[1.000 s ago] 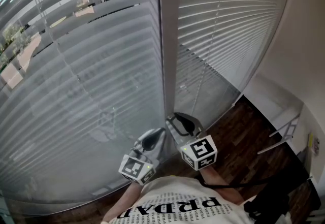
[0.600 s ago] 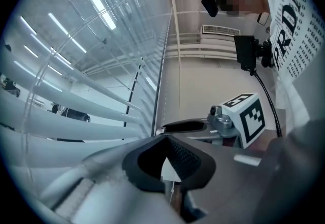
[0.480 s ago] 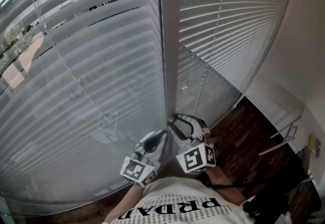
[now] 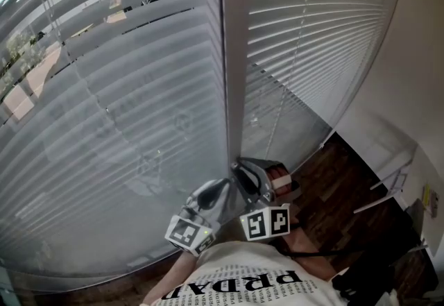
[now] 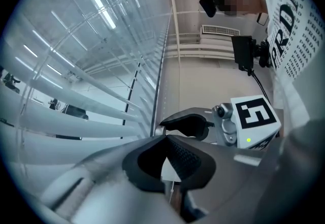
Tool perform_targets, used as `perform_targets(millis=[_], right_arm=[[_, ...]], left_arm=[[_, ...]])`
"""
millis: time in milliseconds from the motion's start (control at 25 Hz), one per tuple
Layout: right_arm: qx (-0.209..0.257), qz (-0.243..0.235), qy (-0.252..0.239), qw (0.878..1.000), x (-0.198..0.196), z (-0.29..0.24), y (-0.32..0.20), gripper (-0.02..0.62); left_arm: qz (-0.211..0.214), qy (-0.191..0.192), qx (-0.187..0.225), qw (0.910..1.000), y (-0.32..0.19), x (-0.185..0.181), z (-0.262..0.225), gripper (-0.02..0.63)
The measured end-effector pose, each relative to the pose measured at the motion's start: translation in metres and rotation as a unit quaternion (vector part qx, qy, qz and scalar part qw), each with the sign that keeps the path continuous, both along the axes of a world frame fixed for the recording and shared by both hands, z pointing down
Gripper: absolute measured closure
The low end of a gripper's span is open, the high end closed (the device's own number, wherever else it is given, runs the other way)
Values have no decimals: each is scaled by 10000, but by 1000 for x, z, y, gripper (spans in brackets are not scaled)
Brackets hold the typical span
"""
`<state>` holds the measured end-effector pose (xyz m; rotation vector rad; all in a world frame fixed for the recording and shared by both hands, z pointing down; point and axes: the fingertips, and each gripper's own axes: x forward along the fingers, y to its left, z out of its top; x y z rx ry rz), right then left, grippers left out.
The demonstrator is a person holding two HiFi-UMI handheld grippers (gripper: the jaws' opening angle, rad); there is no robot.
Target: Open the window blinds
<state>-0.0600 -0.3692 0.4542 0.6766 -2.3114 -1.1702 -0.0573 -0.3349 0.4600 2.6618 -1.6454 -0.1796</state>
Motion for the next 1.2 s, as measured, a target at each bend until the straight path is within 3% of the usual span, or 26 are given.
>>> perform_targets(millis=[600,880,1200], right_arm=[[-806,36,-656,9946,1,-2,-2,463],[-1345,26,-1123,9845,2,-4,-2,463],[-2086,-83,-1723,9627,3,-3,-4,463]], left_arm=[[25,0,-1,10000,0,1,-1,611],[-27,16,-37,10000,2,0,-1,611],[-48,35,-47,10000,1,0,-2,611]])
